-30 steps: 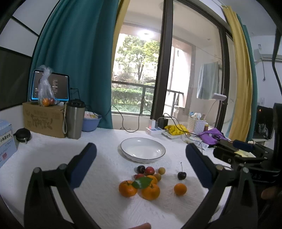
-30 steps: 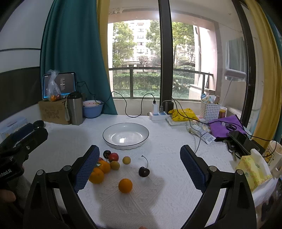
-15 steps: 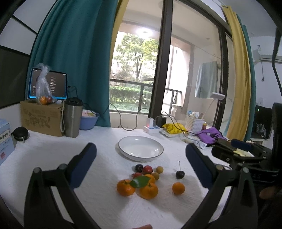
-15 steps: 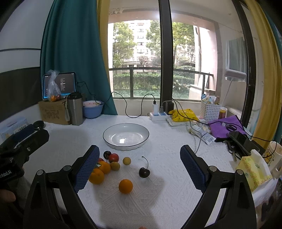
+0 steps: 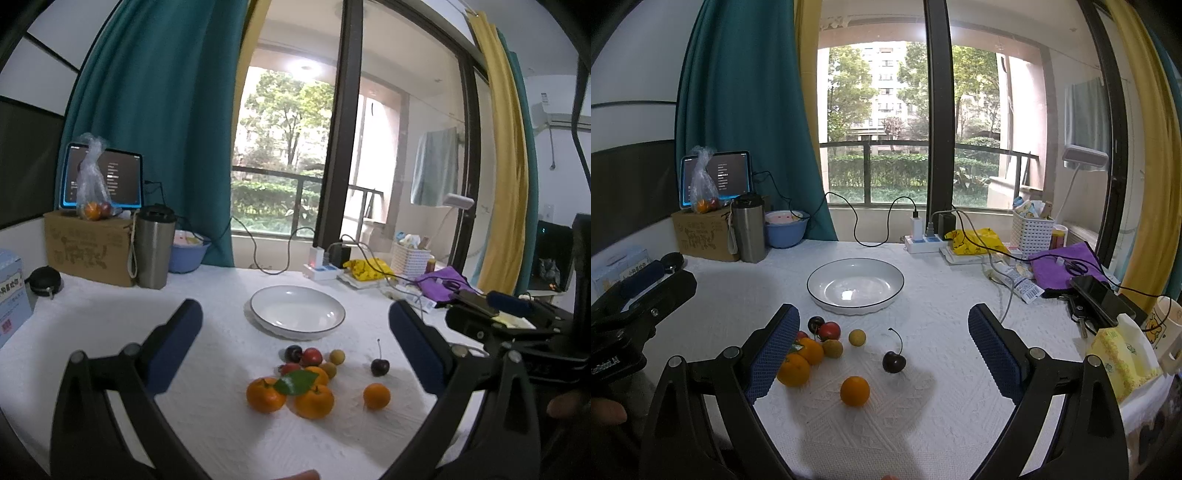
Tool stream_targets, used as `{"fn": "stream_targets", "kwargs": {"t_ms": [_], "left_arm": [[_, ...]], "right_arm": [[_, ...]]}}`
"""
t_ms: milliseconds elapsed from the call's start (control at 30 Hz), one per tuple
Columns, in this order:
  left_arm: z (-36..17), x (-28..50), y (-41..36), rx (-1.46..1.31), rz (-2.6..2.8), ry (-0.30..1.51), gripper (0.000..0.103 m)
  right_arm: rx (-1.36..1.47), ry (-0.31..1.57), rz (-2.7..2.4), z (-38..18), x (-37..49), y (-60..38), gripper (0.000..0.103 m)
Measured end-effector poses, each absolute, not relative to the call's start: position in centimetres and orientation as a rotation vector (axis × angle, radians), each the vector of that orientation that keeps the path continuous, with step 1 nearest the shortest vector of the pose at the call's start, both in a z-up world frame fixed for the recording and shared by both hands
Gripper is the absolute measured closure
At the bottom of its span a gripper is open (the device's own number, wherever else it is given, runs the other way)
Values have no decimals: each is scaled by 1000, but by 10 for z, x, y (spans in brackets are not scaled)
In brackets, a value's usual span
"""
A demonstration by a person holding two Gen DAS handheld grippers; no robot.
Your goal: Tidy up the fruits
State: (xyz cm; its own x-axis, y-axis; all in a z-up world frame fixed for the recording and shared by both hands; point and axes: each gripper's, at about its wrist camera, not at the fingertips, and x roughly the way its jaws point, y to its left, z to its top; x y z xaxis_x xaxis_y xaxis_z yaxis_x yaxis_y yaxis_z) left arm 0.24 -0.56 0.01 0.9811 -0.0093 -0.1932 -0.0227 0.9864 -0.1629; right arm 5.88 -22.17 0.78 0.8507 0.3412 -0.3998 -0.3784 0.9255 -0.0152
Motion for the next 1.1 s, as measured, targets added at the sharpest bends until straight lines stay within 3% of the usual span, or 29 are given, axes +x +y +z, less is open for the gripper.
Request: {"fn": "stream_targets", "kwargs": {"t_ms": [1100], "left_arm": [[-5,2,-12,-165,-2,202,1]], "right_arm": [[-86,414,376,5,61,-222,8]]}}
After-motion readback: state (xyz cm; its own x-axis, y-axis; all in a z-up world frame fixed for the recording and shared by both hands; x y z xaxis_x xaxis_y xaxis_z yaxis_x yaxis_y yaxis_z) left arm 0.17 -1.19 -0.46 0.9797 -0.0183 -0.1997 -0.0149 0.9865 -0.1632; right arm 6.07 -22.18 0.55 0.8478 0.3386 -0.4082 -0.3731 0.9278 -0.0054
